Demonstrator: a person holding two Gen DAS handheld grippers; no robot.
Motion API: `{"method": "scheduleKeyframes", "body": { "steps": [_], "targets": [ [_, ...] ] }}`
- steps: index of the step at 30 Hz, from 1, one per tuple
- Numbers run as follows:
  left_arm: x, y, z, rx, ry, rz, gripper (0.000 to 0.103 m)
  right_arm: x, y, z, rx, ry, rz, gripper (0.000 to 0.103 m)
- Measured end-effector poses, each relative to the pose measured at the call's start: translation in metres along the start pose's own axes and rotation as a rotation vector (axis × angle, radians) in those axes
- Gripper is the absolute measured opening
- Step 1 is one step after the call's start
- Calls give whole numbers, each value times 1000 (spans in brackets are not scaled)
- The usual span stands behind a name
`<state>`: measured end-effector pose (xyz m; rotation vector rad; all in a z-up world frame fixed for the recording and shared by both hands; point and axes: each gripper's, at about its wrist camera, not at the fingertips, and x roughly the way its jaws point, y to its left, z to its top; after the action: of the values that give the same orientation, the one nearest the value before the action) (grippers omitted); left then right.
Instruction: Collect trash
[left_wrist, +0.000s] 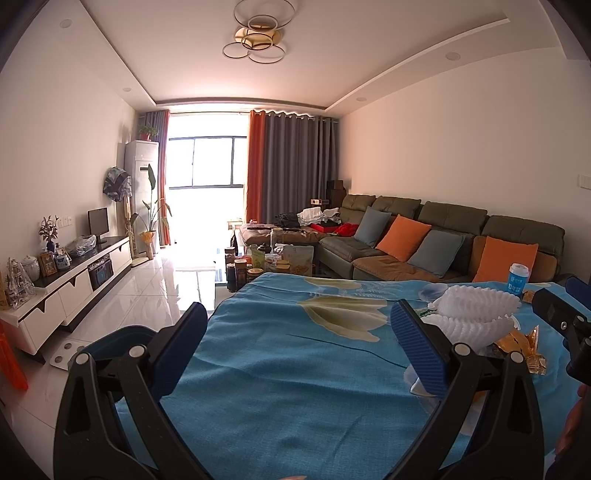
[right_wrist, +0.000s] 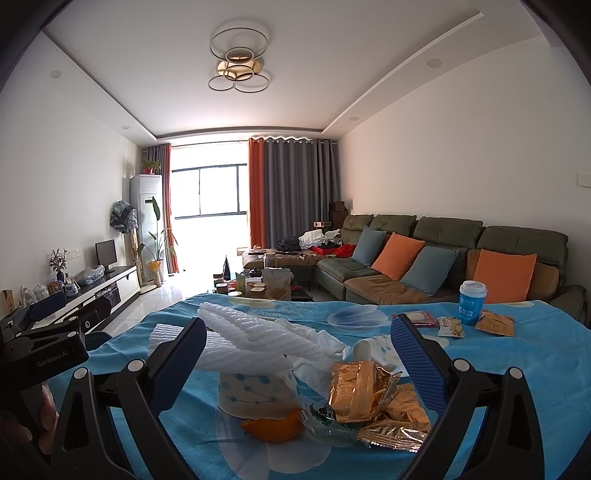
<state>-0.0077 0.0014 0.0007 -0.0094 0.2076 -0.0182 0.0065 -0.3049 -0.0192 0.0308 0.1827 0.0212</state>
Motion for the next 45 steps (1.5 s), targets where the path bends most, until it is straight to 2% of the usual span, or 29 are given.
{"method": "scheduleKeyframes", "body": {
  "steps": [16, 33, 36, 41, 45],
  "targets": [
    [3, -1, -2, -2, 3, 0, 98, 0, 0, 0, 0, 1, -1, 97],
    [4, 5, -4, 2, 22, -22, 98, 7, 0, 4, -11, 19, 48, 97],
    [5, 4, -4, 2, 32, -46, 98, 11, 2, 8, -24, 29, 68, 97],
    [9, 1, -3, 17, 74, -147, 98, 20, 7, 11, -58, 55, 99, 96],
    [13, -1, -3, 16, 105, -234, 98, 29, 7, 14, -69, 95, 136, 85]
  ]
}}
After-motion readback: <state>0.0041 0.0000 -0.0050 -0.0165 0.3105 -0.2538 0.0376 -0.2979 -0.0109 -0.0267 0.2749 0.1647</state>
